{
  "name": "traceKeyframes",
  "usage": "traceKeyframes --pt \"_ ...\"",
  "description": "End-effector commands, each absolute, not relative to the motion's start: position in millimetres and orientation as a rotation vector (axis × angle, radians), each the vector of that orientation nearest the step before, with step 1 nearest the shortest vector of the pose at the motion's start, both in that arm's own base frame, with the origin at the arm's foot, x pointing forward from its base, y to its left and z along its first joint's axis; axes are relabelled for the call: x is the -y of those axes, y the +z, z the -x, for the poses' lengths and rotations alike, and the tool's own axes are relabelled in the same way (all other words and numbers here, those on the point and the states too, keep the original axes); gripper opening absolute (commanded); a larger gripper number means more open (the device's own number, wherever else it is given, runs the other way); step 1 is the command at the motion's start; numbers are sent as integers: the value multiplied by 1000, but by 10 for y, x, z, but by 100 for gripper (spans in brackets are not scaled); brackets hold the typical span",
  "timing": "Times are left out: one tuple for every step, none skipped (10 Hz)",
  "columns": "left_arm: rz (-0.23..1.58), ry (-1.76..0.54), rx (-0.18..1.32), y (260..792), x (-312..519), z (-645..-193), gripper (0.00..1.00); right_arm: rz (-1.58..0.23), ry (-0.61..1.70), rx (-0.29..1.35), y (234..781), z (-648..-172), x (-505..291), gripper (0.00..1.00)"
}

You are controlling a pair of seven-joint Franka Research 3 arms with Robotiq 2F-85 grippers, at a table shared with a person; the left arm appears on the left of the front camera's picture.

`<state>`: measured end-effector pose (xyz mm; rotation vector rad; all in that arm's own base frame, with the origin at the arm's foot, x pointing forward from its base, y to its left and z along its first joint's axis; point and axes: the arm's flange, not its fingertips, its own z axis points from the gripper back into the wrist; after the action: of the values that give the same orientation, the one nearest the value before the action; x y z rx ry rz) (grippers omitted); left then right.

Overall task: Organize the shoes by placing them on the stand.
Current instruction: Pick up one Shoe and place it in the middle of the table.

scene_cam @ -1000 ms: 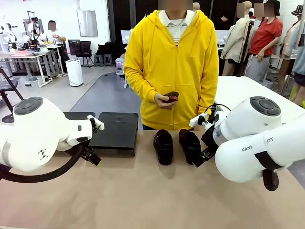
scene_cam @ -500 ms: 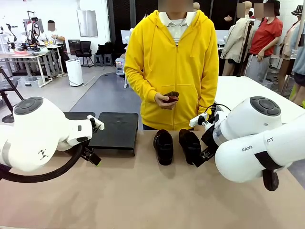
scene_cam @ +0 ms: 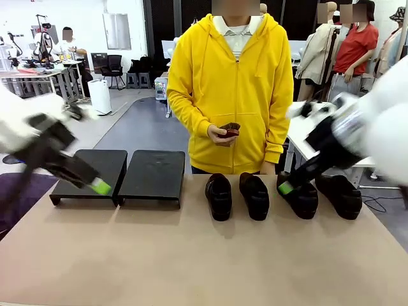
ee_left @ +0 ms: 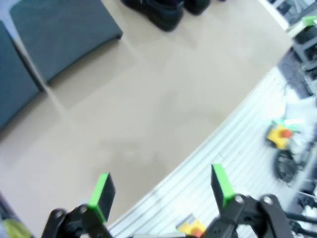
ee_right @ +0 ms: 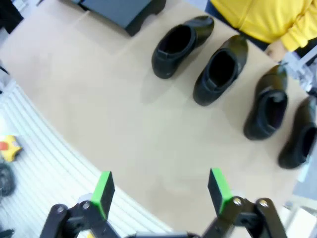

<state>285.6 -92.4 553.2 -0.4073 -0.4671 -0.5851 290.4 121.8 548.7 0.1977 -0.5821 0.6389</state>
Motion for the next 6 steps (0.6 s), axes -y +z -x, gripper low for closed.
traceKeyframes --pt "456 -555 558 5843 349 -2259 100 -210 597 646 5453 -1919 -512 100" --pt "460 -483 612 5800 139 -1989 100 -231 548 665 5448 -1751 -245 100" --pt "488 -387 655 5683 -146 -1839 100 -241 472 669 5331 -1625 -40 100" --pt "537 -302 674 5541 -320 -1784 100 -245 415 648 5216 -1596 128 100" --pt "572 -253 680 5440 -433 -1799 100 -256 394 660 5152 -1625 211 100" --pt "579 -209 668 5429 -534 -1892 100 -227 357 675 5119 -1663 171 100"
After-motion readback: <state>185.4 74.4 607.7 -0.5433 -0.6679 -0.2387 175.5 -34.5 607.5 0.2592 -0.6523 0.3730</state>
